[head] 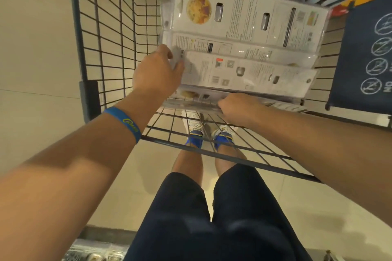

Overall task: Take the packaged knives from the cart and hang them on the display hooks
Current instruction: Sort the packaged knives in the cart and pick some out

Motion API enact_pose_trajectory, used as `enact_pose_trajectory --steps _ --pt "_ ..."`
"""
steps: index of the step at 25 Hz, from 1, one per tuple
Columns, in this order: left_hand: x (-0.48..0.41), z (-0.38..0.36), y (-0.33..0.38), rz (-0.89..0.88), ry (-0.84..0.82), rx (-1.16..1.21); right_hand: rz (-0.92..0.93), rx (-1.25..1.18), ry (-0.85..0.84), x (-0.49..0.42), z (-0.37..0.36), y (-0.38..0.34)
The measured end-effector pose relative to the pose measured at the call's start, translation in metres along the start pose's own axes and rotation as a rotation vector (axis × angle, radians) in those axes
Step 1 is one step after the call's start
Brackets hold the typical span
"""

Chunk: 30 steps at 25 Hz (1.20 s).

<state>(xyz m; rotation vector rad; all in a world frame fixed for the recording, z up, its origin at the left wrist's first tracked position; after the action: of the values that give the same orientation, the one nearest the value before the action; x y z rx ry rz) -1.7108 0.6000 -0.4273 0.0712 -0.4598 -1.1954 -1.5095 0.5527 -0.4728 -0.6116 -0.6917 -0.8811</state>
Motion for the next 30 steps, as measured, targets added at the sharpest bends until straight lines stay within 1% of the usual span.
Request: enact_pose_trajectory --steps 1,2,3,5,6,7,8,9,10,11,12,13,14,16,17,18,19,21,22,25,27,28,30 --pt "0.0 0.001 -0.004 0.017 0.023 -0.02 -0.001 0.012 0.013 -0.002 -0.001 -0.002" --pt "0.002 -0.001 -0.008 0.04 -0.009 -0.041 0.002 0.02 0.015 -0.003 -0.003 -0.004" --pt "0.004 -0.005 -0.011 0.081 -0.097 -0.041 0.009 0.018 0.011 -0.005 -0.006 -0.005" --pt "0.014 -0.018 -0.016 0.196 -0.335 -0.004 0.03 -0.004 0.019 -0.008 -0.007 -0.001" --pt "0.016 -0.023 -0.019 0.235 -0.408 -0.007 0.036 -0.015 0.036 -0.008 -0.007 0.003" --pt "0.016 -0.026 -0.023 0.248 -0.432 -0.04 0.038 -0.031 0.05 -0.007 -0.006 0.006" --pt "0.013 -0.026 -0.027 0.234 -0.424 -0.099 0.046 -0.054 0.055 -0.007 -0.006 0.008" --pt "0.012 -0.029 -0.03 0.176 -0.443 -0.195 0.067 -0.077 0.049 -0.007 -0.005 0.01" --pt "0.016 -0.034 -0.031 0.092 -0.536 -0.309 0.091 -0.092 0.033 -0.007 -0.004 0.01" --pt "0.025 -0.042 -0.031 0.015 -0.685 -0.419 0.108 -0.097 0.015 -0.008 -0.002 0.012" --pt "0.035 -0.047 -0.03 -0.045 -0.831 -0.516 0.119 -0.09 0.0 -0.009 -0.001 0.013" --pt "0.042 -0.05 -0.03 -0.077 -0.938 -0.572 0.131 -0.065 -0.006 -0.011 0.0 0.015" --pt "0.045 -0.05 -0.03 -0.08 -0.988 -0.573 0.137 -0.025 -0.005 -0.013 0.002 0.015" --pt "0.044 -0.046 -0.027 -0.02 -1.025 -0.442 0.127 0.034 0.013 -0.012 0.006 0.013" --pt "0.043 -0.044 -0.027 0.02 -1.016 -0.348 0.118 0.044 0.036 -0.011 0.01 0.013" --pt "0.041 -0.042 -0.026 0.01 -0.982 -0.293 0.107 0.039 0.064 -0.007 0.015 0.015" --pt "0.038 -0.04 -0.025 -0.057 -0.92 -0.282 0.096 0.019 0.097 -0.003 0.022 0.019" --pt "0.033 -0.03 -0.022 -0.232 -0.739 -0.395 0.056 -0.092 0.14 0.006 0.034 0.033" --pt "0.031 -0.023 -0.017 -0.288 -0.641 -0.449 0.02 -0.179 0.144 0.013 0.039 0.044" --pt "0.023 0.002 0.004 -0.324 -0.385 -0.434 -0.138 -0.368 0.17 0.033 0.042 0.08" --pt "0.019 0.018 0.025 -0.46 -0.262 -0.336 -0.216 -0.441 0.271 0.047 0.039 0.096" --pt "0.018 0.03 0.038 -0.547 -0.18 -0.24 -0.224 -0.473 0.315 0.054 0.038 0.097" --pt "0.013 0.057 0.066 -0.717 -0.013 -0.036 -0.187 -0.486 0.335 0.061 0.037 0.091"
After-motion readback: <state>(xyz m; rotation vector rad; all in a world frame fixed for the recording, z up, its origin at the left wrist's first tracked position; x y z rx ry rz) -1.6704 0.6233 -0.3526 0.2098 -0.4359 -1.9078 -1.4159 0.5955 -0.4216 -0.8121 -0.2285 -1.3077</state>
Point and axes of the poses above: each hand's wrist, its own x-axis away from the middle knuckle, its own z-axis out of the back of the hand, y = z × x, the point moved 5 cm from there along -x, towards the middle knuckle, and after that the axes turned 12 degrees about y, right-handed, at the moved point
